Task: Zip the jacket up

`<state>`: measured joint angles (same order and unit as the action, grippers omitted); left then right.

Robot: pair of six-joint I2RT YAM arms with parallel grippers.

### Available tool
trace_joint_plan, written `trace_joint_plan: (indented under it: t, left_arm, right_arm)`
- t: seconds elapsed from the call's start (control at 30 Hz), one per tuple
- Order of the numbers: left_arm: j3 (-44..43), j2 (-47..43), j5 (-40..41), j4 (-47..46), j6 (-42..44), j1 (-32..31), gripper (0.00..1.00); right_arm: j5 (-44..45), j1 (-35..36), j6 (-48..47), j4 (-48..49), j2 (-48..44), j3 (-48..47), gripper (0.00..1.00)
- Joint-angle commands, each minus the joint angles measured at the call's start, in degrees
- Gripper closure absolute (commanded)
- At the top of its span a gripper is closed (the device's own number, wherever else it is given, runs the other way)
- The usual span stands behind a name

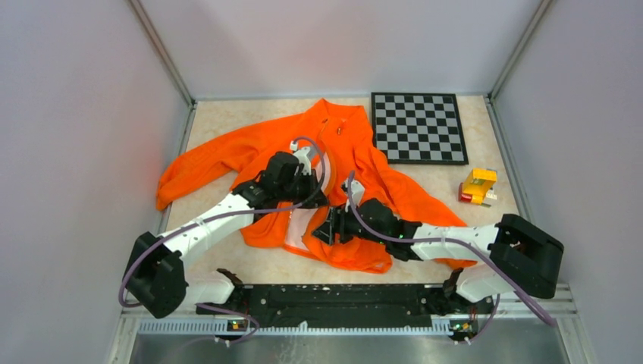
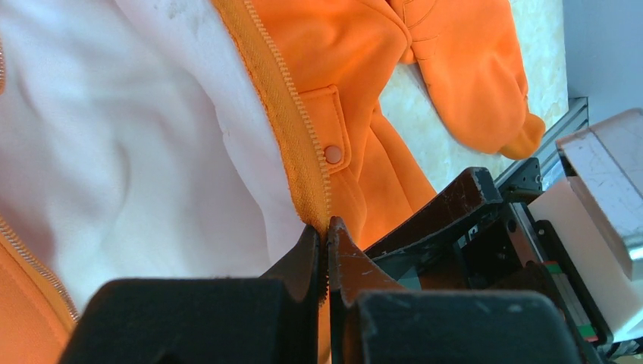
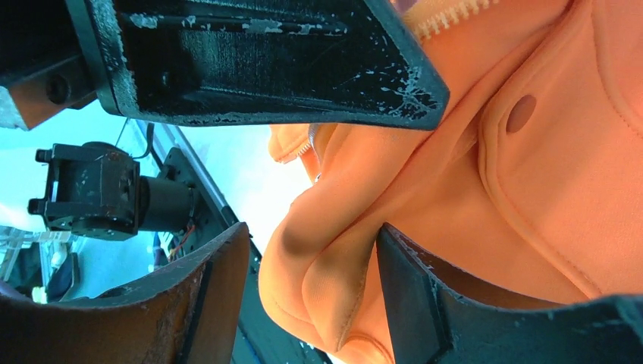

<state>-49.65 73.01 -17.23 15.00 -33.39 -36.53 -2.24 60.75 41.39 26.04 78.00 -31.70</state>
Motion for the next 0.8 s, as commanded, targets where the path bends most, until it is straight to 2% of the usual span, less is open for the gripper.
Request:
trace_joint_plan:
  t: [0.0,0.07,0.13,0.27,0.33,0.4,0.47,0.53,0.6,0.67,0.77]
  left_arm:
    - [-2.2,-2.0,-1.2,-1.6,-1.4,0.2,1.0]
    - [-2.2,-2.4,-1.3,-1.8,-1.7,0.2,1.0]
    - [-2.0,-2.7,-1.6,-2.1,-1.9,0.2,0.98]
    - [-1.6,-3.4,-1.6,-1.5,-1.5,0.8,0.89]
    - [-0.9,-4.3,-2.5,-1.5,-1.4,1.5,0.78]
    - [0.9,-5.4,-5.8,-3.3,-1.5,2.9,0.59]
    - [2.9,-6.0,-10.2,-5.1,-1.5,4.7,0.46]
    - [5.7,-6.8,-15.8,-7.1,-1.7,7.0,0.34]
    - [8.8,-7.7,-21.0,-9.8,-2.5,9.4,0.24]
    - [12.9,-8.6,-26.7,-14.1,-3.8,11.5,0.18]
    - [18.4,-8.3,-34.3,-24.4,-6.7,12.0,0.11]
  right_arm:
    - [4.7,1.9,-1.4,-1.8,1.3,-3.4,0.38]
    - [5.3,2.0,-1.6,-2.2,2.3,-4.3,0.39]
    - [5.5,1.9,-1.3,-0.8,2.5,-4.2,0.45]
    - [2.7,1.2,-2.6,2.9,1.9,-2.4,0.69]
    - [-2.9,-0.5,-4.6,5.3,1.9,-1.4,0.79]
    - [-8.7,-1.7,-7.3,6.2,1.9,-1.3,0.88]
    - [-12.4,-2.7,-9.2,6.1,1.2,-0.8,0.99]
    - [-15.8,-4.9,-9.2,7.2,-0.2,1.0,1.0]
    - [-23.1,-7.7,-7.6,13.6,-1.1,4.3,1.0]
    - [-28.7,-10.2,-6.4,19.3,-1.3,6.2,1.0]
    - [-32.7,-12.0,-6.9,20.0,-0.6,5.9,1.0]
